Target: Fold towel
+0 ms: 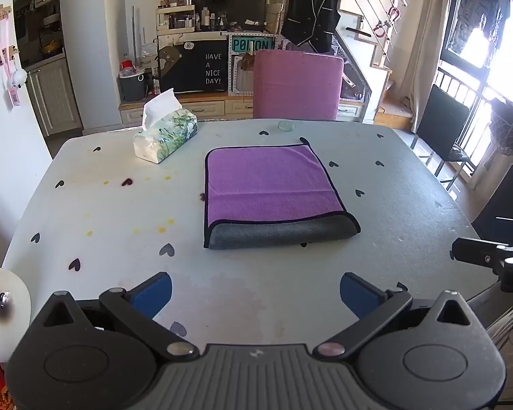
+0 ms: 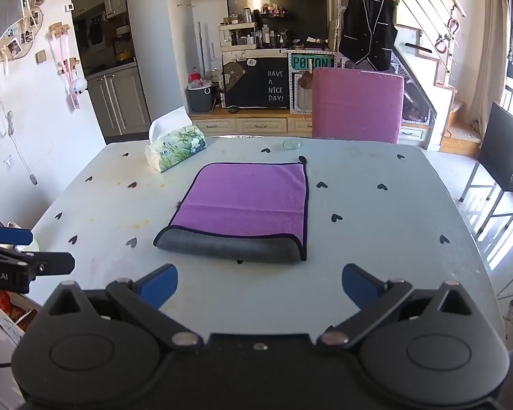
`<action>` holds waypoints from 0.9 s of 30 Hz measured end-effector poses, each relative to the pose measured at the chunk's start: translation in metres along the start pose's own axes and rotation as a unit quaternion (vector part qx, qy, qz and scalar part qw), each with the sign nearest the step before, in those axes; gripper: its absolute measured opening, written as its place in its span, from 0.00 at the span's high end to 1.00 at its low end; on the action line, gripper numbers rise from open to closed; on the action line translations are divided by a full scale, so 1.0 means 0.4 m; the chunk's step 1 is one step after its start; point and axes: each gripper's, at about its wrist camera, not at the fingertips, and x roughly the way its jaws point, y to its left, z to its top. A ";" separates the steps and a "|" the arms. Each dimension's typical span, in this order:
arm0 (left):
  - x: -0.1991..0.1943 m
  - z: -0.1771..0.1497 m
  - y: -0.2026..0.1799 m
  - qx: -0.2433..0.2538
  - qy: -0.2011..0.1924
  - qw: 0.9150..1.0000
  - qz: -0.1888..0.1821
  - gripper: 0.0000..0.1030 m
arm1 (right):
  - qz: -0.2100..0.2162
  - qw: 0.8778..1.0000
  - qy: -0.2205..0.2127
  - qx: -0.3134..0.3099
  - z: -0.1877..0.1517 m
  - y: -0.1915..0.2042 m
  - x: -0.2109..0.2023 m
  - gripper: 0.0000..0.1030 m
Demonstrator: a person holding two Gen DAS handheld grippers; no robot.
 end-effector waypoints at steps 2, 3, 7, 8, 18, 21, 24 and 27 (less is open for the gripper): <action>-0.001 0.000 0.000 0.000 -0.001 1.000 -0.001 0.00 | 0.002 1.000 0.001 0.001 0.000 0.001 0.001 0.01; -0.001 0.000 0.000 0.001 -0.001 1.000 -0.002 0.00 | 0.001 1.000 0.001 0.001 0.000 0.002 0.001 0.01; -0.002 -0.004 -0.002 0.001 -0.003 1.000 0.003 0.00 | 0.002 1.000 0.000 0.000 0.000 0.002 0.001 0.01; -0.003 -0.004 0.003 0.001 -0.002 1.000 0.003 0.00 | 0.002 1.000 0.000 0.000 0.000 0.001 0.000 0.01; 0.003 0.000 -0.002 0.002 -0.001 1.000 0.002 0.00 | -0.001 1.000 0.001 -0.002 0.002 0.005 0.001 0.01; 0.003 0.001 -0.001 0.002 0.000 1.000 0.002 0.00 | -0.001 1.000 0.002 -0.003 0.000 0.000 0.004 0.01; 0.002 0.001 -0.001 0.002 -0.001 1.000 0.002 0.00 | -0.001 1.000 0.002 -0.003 -0.007 -0.002 0.014 0.01; 0.002 0.001 -0.001 0.002 -0.002 1.000 0.002 0.00 | -0.002 1.000 0.002 -0.003 -0.006 0.000 0.013 0.01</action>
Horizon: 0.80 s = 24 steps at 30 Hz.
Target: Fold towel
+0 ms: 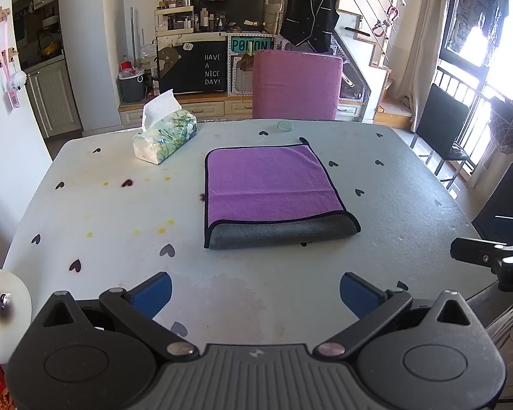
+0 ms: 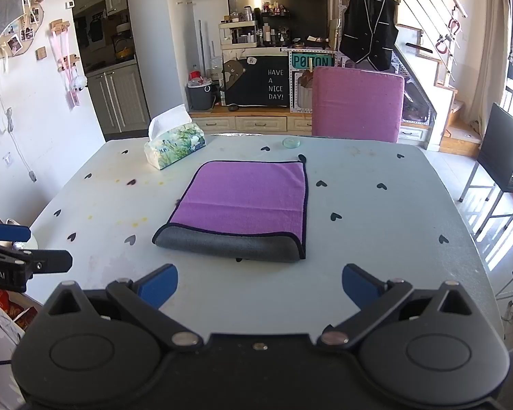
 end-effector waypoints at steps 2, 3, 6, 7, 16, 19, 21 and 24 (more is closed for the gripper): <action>-0.001 0.000 0.000 0.000 -0.001 1.000 0.000 0.00 | -0.001 1.000 0.001 0.001 -0.004 0.001 -0.001 0.01; -0.001 0.000 0.000 0.000 -0.001 1.000 0.000 0.00 | -0.001 1.000 0.002 0.000 -0.002 0.003 -0.002 0.01; -0.001 0.000 0.000 0.000 -0.001 1.000 0.000 0.00 | -0.001 1.000 0.002 -0.002 -0.002 0.003 -0.001 0.01; -0.001 0.000 0.000 0.000 -0.001 1.000 0.000 0.00 | -0.002 1.000 0.002 -0.001 -0.003 0.003 -0.001 0.01; -0.001 0.000 0.001 0.000 -0.002 1.000 -0.001 0.00 | -0.002 1.000 0.002 -0.002 -0.003 0.004 -0.001 0.01; -0.001 0.000 0.002 0.001 -0.001 1.000 0.000 0.00 | -0.002 1.000 0.003 -0.002 -0.003 0.005 0.000 0.01; -0.001 0.000 0.002 0.001 -0.001 1.000 0.000 0.00 | -0.002 1.000 0.003 -0.002 -0.003 0.004 0.000 0.01; -0.001 0.000 0.001 0.001 -0.001 1.000 0.001 0.00 | -0.002 1.000 0.003 -0.002 -0.004 0.005 0.001 0.01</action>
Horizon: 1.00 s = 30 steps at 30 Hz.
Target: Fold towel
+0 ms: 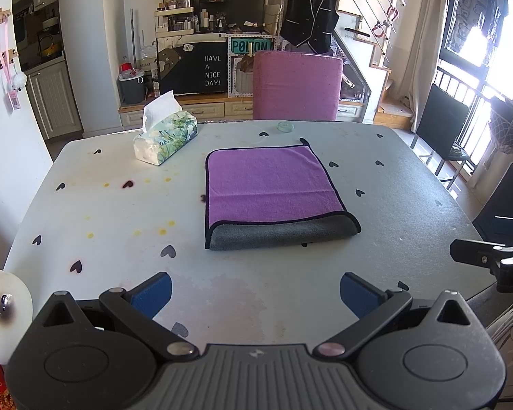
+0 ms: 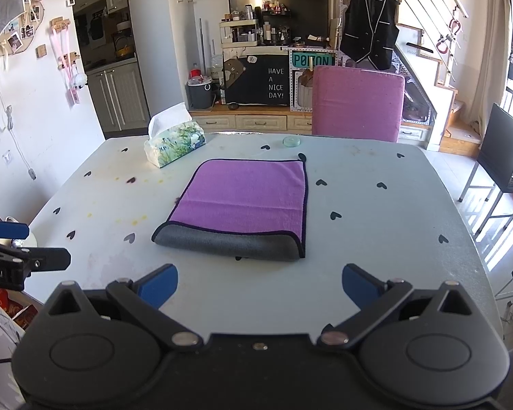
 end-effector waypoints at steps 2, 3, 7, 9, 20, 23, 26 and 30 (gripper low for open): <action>0.000 0.000 0.001 0.000 0.000 1.000 -0.001 0.00 | 0.000 1.000 0.000 -0.001 -0.003 0.002 0.002 0.01; 0.001 0.000 0.002 0.001 0.000 1.000 0.000 0.00 | 0.000 1.000 0.000 -0.001 -0.004 0.002 0.002 0.01; 0.001 0.000 0.001 0.000 0.000 1.000 0.000 0.00 | -0.001 1.000 0.001 -0.001 -0.005 0.003 0.003 0.01; 0.001 0.000 0.002 0.001 0.000 1.000 0.000 0.00 | -0.001 1.000 0.001 -0.001 -0.004 0.003 0.003 0.01; 0.002 0.000 0.003 0.001 0.000 1.000 0.000 0.00 | -0.001 1.000 0.001 -0.001 -0.004 0.003 0.003 0.01; 0.002 0.000 0.003 0.000 0.000 1.000 0.000 0.00 | -0.001 1.000 0.001 -0.001 -0.003 0.003 0.003 0.01; 0.002 0.000 0.001 0.001 0.000 1.000 0.000 0.00 | -0.001 1.000 0.001 -0.002 -0.003 0.003 0.003 0.01; 0.002 0.000 0.002 0.001 0.000 1.000 0.000 0.00 | -0.001 1.000 0.002 -0.001 -0.003 0.003 0.004 0.01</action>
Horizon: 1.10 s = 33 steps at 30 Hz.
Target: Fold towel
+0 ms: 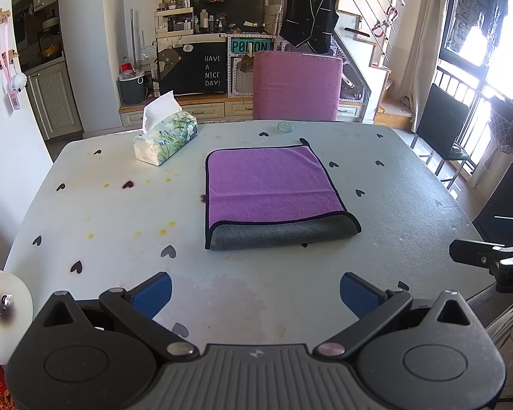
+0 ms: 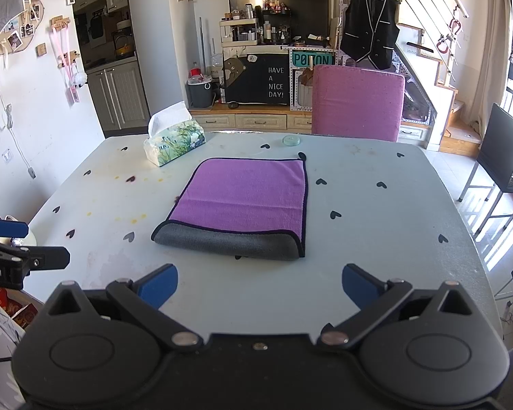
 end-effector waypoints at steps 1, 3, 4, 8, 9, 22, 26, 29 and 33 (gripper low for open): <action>0.000 0.000 0.000 0.000 0.000 1.000 0.000 0.00 | 0.000 1.000 0.000 0.000 0.000 0.000 0.000 0.01; -0.001 0.000 -0.001 0.000 0.000 1.000 0.000 0.00 | 0.000 1.000 0.000 0.000 0.000 0.000 0.000 0.01; -0.001 0.000 0.000 0.000 0.000 1.000 0.000 0.00 | 0.000 1.000 0.000 0.000 0.000 0.000 0.000 0.01; -0.001 0.000 0.000 0.000 0.000 1.000 0.001 0.00 | 0.000 1.000 0.000 0.000 0.000 0.000 0.001 0.01; -0.001 0.000 -0.001 0.000 0.000 1.000 0.001 0.00 | 0.000 1.000 0.000 0.000 0.000 0.000 0.001 0.01; -0.009 0.004 -0.006 0.003 -0.008 1.000 0.006 0.00 | 0.001 1.000 -0.005 0.000 -0.001 0.004 -0.003 0.01; -0.016 0.008 -0.008 0.003 -0.021 1.000 0.008 0.00 | 0.004 1.000 -0.010 0.002 0.001 0.001 -0.007 0.01; -0.011 0.013 -0.009 0.002 -0.024 1.000 0.012 0.00 | 0.004 1.000 -0.011 0.005 0.003 -0.001 -0.003 0.01; -0.001 0.023 -0.012 0.000 -0.029 0.999 0.016 0.00 | 0.005 1.000 -0.016 0.005 0.007 -0.002 0.002 0.01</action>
